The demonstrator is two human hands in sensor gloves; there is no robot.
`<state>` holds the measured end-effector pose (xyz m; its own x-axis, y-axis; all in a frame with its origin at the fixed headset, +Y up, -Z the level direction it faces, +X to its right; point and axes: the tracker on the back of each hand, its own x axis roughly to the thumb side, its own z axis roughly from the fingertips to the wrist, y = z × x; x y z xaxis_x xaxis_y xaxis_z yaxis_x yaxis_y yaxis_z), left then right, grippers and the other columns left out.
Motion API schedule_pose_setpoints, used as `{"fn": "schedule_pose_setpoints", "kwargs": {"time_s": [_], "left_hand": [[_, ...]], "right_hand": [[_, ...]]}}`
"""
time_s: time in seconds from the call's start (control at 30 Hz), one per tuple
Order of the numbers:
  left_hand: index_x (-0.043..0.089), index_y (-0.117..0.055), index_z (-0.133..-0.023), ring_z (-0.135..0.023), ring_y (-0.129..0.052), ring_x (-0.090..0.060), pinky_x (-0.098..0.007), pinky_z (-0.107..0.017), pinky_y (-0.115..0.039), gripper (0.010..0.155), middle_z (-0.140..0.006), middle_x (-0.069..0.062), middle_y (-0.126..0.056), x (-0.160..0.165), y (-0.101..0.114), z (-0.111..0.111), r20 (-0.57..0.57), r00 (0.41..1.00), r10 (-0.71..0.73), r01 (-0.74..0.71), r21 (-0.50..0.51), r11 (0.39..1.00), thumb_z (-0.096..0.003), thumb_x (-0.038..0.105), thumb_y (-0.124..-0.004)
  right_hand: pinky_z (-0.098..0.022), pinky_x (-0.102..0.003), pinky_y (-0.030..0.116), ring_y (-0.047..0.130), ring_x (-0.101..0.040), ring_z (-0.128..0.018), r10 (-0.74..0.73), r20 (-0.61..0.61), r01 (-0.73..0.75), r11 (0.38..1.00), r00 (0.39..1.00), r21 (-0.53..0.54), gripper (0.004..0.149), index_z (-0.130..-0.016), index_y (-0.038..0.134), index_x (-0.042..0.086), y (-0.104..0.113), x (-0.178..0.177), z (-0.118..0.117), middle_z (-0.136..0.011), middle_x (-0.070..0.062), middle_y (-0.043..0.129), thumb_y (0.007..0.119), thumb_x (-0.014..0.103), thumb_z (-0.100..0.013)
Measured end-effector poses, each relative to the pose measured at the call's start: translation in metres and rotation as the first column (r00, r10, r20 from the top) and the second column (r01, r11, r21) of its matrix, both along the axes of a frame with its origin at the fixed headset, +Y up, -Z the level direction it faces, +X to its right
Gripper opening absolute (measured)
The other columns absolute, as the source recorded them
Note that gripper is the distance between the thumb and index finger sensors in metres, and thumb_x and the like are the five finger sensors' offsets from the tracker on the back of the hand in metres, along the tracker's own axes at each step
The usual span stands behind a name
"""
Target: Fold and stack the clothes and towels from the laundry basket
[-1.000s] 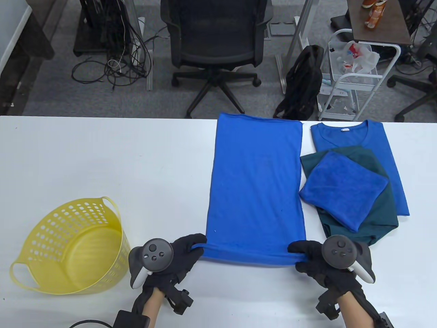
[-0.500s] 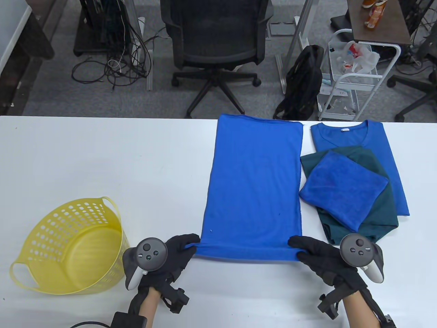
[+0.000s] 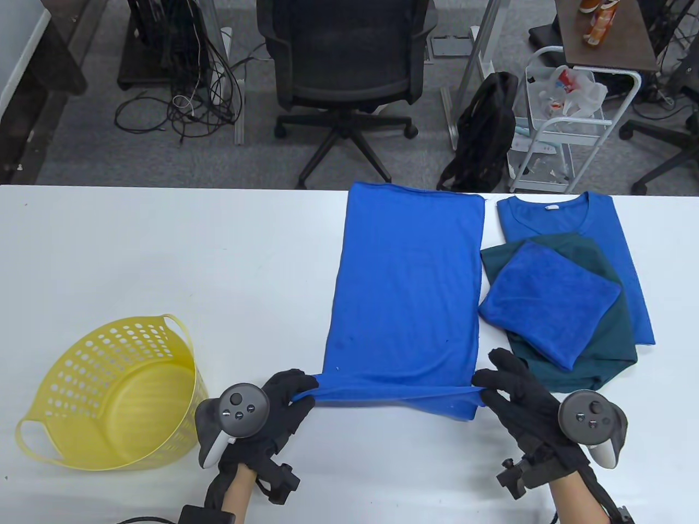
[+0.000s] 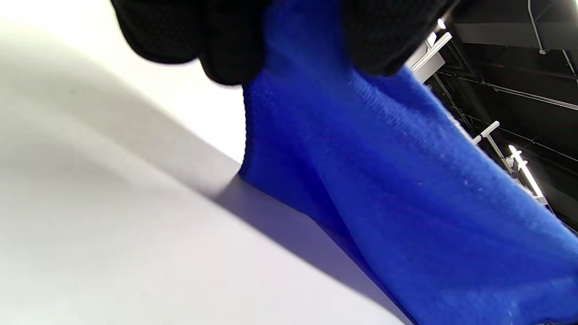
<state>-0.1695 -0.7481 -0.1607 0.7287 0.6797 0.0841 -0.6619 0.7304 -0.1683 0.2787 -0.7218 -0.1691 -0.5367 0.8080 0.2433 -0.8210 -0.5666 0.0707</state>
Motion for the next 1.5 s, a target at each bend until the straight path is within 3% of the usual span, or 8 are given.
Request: {"fn": "schedule_pose_setpoints", "kwargs": {"time_s": [0.13,0.23,0.43,0.6,0.83,1.03,1.27,1.5], "left_hand": [[0.034,-0.075,-0.101,-0.109,-0.056,-0.058,-0.073,-0.071,-0.057,0.046,-0.125,-0.023,-0.055,0.000,0.006,0.004,0.007,1.000,0.026,-0.027,0.028,0.999,-0.0573,0.048,-0.080],[0.033,-0.076,-0.101,-0.108,-0.065,-0.052,-0.072,-0.071,-0.060,0.046,-0.120,-0.018,-0.067,-0.001,0.008,0.005,0.013,0.996,0.085,-0.086,0.041,0.995,-0.0573,0.048,-0.080],[0.028,-0.078,-0.099,-0.082,-0.099,-0.029,-0.060,-0.068,-0.074,0.045,-0.085,0.004,-0.098,0.000,0.006,0.005,0.009,0.995,0.099,-0.099,0.033,0.995,-0.0579,0.046,-0.081],[0.027,-0.079,-0.099,-0.077,-0.101,-0.027,-0.057,-0.066,-0.077,0.045,-0.080,0.004,-0.100,-0.001,0.002,0.002,0.005,0.997,0.077,-0.077,-0.007,0.997,-0.0581,0.046,-0.081],[0.026,-0.080,-0.099,-0.075,-0.102,-0.026,-0.056,-0.065,-0.078,0.045,-0.079,0.004,-0.101,-0.006,-0.004,-0.001,-0.012,0.997,0.072,-0.072,-0.049,0.996,-0.0580,0.046,-0.081],[0.027,-0.080,-0.099,-0.075,-0.102,-0.026,-0.056,-0.065,-0.078,0.045,-0.079,0.004,-0.100,-0.007,-0.005,-0.001,-0.016,0.998,0.064,-0.065,-0.064,0.996,-0.0584,0.046,-0.081],[0.028,-0.078,-0.100,-0.080,-0.099,-0.029,-0.058,-0.067,-0.076,0.044,-0.086,0.002,-0.098,-0.007,-0.003,-0.001,-0.030,0.999,0.044,-0.045,-0.052,0.998,-0.0591,0.044,-0.080],[0.028,-0.077,-0.100,-0.093,-0.091,-0.038,-0.058,-0.070,-0.074,0.044,-0.104,-0.007,-0.088,-0.004,-0.005,-0.001,-0.003,0.991,0.136,-0.136,-0.041,0.990,-0.0594,0.043,-0.079]], "right_hand": [[-0.057,-0.058,0.078,0.095,-0.033,-0.070,-0.018,0.040,0.017,1.000,0.999,0.004,0.039,-0.096,0.076,0.011,0.002,0.002,0.001,-0.090,-0.020,0.088,0.075,0.020,-0.058],[-0.057,-0.057,0.077,0.095,-0.027,-0.061,-0.017,0.051,0.016,1.000,0.999,0.008,0.044,-0.102,0.069,0.013,0.001,0.003,0.001,-0.081,-0.014,0.091,0.074,0.021,-0.059],[-0.060,-0.065,0.071,0.091,-0.032,-0.069,-0.119,0.079,0.118,0.993,0.990,0.021,0.036,-0.094,0.080,0.021,-0.004,0.010,-0.001,-0.083,-0.012,0.090,0.075,0.019,-0.058],[-0.059,-0.063,0.073,0.088,-0.034,-0.065,-0.387,-0.027,0.384,0.919,0.922,-0.091,0.037,-0.092,0.081,0.027,-0.011,0.016,-0.005,-0.083,-0.016,0.088,0.075,0.014,-0.057],[-0.051,-0.053,0.082,0.092,-0.026,-0.054,-0.494,-0.087,0.476,0.863,0.865,-0.168,0.042,-0.095,0.079,0.026,-0.015,0.012,-0.007,-0.090,-0.016,0.084,0.072,0.007,-0.057],[-0.052,-0.052,0.083,0.093,-0.025,-0.053,-0.428,-0.052,0.414,0.894,0.902,-0.170,0.031,-0.076,0.091,0.019,-0.017,0.011,-0.008,-0.088,-0.017,0.085,0.072,0.006,-0.056],[-0.060,-0.057,0.077,0.091,-0.029,-0.063,-0.321,-0.083,0.303,0.936,0.943,-0.179,0.032,-0.083,0.088,0.009,-0.016,0.009,-0.010,-0.091,-0.018,0.082,0.072,0.004,-0.056],[-0.063,-0.068,0.066,0.082,-0.042,-0.082,-0.250,-0.071,0.239,0.961,0.966,-0.139,0.037,-0.089,0.086,0.011,-0.012,0.012,-0.007,-0.096,-0.016,0.080,0.085,0.029,-0.057]]}}
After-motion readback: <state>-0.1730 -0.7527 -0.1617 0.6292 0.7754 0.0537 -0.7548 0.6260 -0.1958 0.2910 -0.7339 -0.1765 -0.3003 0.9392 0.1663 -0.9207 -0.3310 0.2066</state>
